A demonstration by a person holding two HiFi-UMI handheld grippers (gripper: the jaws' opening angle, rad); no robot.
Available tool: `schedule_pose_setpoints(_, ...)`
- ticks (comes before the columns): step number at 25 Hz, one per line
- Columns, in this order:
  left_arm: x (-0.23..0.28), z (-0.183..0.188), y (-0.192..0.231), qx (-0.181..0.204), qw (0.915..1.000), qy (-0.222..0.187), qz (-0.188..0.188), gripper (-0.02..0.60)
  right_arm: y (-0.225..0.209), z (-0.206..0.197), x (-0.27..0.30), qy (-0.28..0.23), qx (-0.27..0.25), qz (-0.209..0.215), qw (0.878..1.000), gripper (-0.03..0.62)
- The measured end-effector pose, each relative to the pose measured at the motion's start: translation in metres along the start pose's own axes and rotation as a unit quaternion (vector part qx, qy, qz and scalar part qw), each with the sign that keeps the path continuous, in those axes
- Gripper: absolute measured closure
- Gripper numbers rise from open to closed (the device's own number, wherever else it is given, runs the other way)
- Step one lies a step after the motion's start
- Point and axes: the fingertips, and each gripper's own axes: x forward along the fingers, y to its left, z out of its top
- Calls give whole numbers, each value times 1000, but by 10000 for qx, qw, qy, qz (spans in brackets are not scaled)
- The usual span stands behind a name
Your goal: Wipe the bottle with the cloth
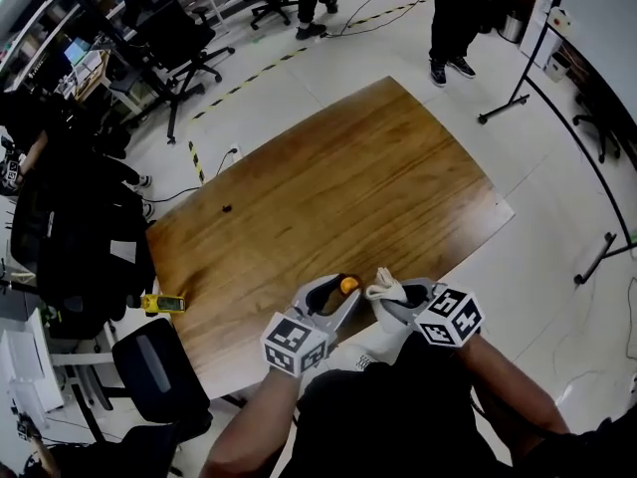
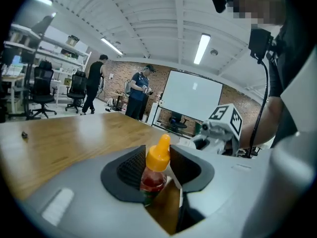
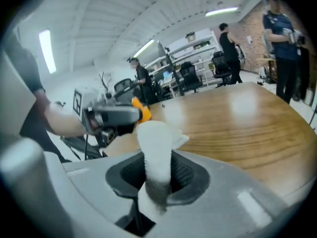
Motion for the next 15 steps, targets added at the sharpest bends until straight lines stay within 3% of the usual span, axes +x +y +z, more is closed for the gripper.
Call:
schedule_pose_setpoints(3, 1, -1, -5, 282, 9994, 36, 203, 419, -13, 36, -38, -582, 459, 296, 9968, 517)
schedule_pose_setpoints(6, -1, -2, -7, 715, 9966, 58, 412, 426, -19, 70, -42, -613, 781, 1056, 9894, 517)
schedule_pose_setpoints(9, -1, -1, -8, 687, 9963, 128, 507, 426, -18, 99, -20, -321, 961, 1858, 9773, 517)
schedule_pose_setpoints(13, 1, 0, -14, 684, 9962, 294, 462, 426, -11, 116, 19, 402, 354, 2480, 9673, 517)
schedule_pose_setpoints(15, 3, 2, -14, 552, 9970, 259, 485, 426, 1, 112, 37, 1002, -17, 2933, 9507, 517)
